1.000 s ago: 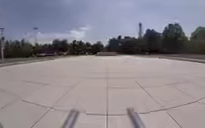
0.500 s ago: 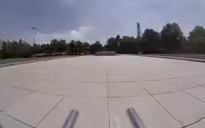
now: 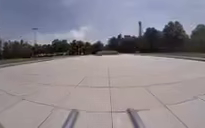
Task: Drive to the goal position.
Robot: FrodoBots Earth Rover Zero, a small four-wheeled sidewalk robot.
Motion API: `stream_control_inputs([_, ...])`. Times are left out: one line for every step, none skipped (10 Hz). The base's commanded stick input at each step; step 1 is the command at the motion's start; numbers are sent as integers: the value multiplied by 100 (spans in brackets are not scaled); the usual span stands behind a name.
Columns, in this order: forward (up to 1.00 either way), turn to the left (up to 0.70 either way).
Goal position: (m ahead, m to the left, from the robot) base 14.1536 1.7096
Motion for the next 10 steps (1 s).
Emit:
stream_control_inputs([70,0])
stream_control_inputs([70,0])
stream_control_inputs([70,0])
stream_control_inputs([70,0])
stream_control_inputs([70,0])
stream_control_inputs([70,0])
stream_control_inputs([70,0])
stream_control_inputs([70,0])
stream_control_inputs([70,0])
stream_control_inputs([70,0])
